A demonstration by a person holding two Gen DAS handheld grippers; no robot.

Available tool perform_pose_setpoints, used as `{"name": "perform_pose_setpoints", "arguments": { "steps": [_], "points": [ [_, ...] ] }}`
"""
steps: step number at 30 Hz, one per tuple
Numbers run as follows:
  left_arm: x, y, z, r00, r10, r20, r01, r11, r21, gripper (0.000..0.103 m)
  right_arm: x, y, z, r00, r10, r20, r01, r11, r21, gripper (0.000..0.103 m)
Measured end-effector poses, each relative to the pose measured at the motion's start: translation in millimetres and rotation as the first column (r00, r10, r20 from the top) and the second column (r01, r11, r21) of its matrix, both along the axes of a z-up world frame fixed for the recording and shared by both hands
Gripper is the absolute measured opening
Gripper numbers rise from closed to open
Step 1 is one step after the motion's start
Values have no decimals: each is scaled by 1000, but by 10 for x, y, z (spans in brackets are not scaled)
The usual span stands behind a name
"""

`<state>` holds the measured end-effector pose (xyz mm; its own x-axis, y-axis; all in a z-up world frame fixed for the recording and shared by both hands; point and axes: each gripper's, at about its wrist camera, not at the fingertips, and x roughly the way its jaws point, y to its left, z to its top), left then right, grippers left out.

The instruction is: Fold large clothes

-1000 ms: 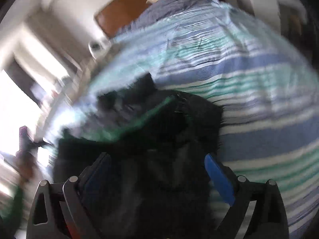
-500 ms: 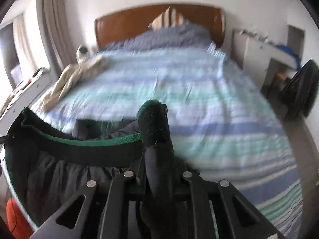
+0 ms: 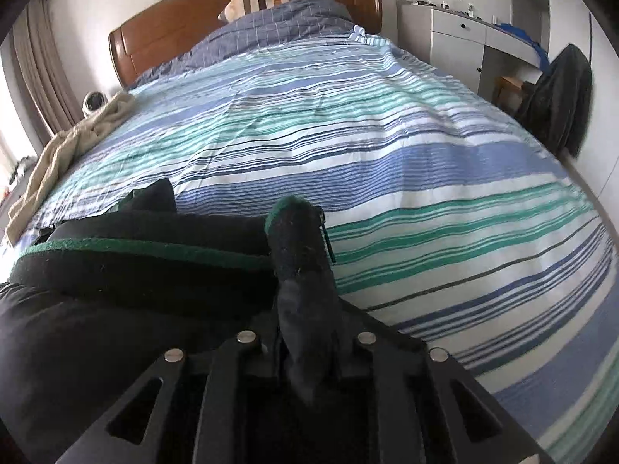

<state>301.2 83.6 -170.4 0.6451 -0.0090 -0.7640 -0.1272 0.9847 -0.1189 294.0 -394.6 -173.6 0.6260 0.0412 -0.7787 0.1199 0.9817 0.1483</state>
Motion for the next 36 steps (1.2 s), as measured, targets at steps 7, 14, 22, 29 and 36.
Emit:
{"name": "perform_pose_setpoints", "arguments": {
  "steps": [7,14,22,29,36],
  "points": [
    [64,74,-115,1000,3,11,-2,997,-80,36,8,-24,-134,1000,-12,25,11,999,49,19],
    [71,96,-146,1000,9,18,-7,994,-106,36,24,-29,-158,1000,-13,29,11,998,64,19],
    [97,95,-153,1000,14,6,-13,995,-97,39,10,-292,-218,998,-26,62,9,962,271,20],
    [163,150,22,993,10,-117,-16,998,-54,59,-180,-917,-183,988,-146,57,82,792,605,51],
    [-321,-148,1061,992,-120,46,123,990,-74,75,-490,-943,631,983,-5,182,-95,842,532,51]
  ]
}}
